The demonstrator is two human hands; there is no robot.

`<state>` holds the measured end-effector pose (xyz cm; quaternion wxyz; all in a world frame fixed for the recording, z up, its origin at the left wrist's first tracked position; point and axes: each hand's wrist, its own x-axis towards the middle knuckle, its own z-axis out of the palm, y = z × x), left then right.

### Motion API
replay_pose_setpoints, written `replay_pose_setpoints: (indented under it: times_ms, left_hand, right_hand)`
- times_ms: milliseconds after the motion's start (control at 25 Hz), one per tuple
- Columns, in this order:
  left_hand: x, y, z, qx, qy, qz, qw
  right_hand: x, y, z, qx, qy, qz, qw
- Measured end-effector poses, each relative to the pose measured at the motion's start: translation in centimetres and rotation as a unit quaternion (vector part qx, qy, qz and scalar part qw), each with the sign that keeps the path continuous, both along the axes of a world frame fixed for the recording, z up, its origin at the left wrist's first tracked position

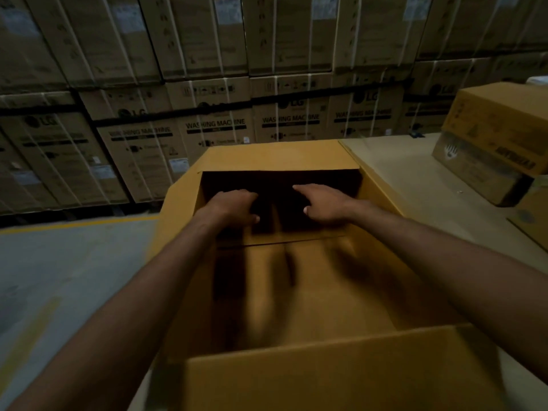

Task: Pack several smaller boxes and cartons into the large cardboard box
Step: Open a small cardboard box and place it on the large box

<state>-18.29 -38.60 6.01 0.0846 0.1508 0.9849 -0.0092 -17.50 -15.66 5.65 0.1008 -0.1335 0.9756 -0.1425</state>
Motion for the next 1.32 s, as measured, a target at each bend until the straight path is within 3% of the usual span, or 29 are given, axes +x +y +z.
replay_pose_setpoints:
  times_ms: [200,320,480,560,800,1000,1160,1320]
  left_hand:
    - [-6.6,0.6,-2.7,-0.066,0.054,-0.039,0.996]
    - [-9.3,0.7,-1.8,-0.015,0.111,-0.043,0.993]
    - [-14.1,-0.4,-0.7,0.054,0.278,-0.016,0.959]
    - [-17.4,-1.4,-0.4,0.064,0.298,0.012,0.952]
    - [-22.7,-3.8,-3.4,0.037,0.161,0.076,0.983]
    - [-24.1,-4.1,-3.8,0.066,0.144,0.089,0.983]
    - [-24.1,-4.6,-5.0,0.092,0.099,0.092,0.986]
    - [-22.7,-4.3,-4.6,0.095,0.13,0.065,0.985]
  right_hand:
    - [-6.6,-1.5,-3.3,0.055,-0.009,-0.024,0.998]
    - [-9.3,-1.9,-3.0,0.086,0.079,-0.033,0.993]
    - [-14.6,-1.9,-1.4,0.029,0.265,-0.066,0.962]
    - [-17.7,-1.4,-0.4,0.013,0.295,-0.068,0.953]
    - [-24.1,1.0,-1.2,0.094,0.106,-0.106,0.984]
    - [-25.2,1.0,-3.9,0.079,0.156,-0.134,0.975]
    - [-24.8,0.6,-4.9,0.082,0.101,-0.134,0.982]
    - [-21.7,1.4,-3.9,0.063,0.074,-0.103,0.99]
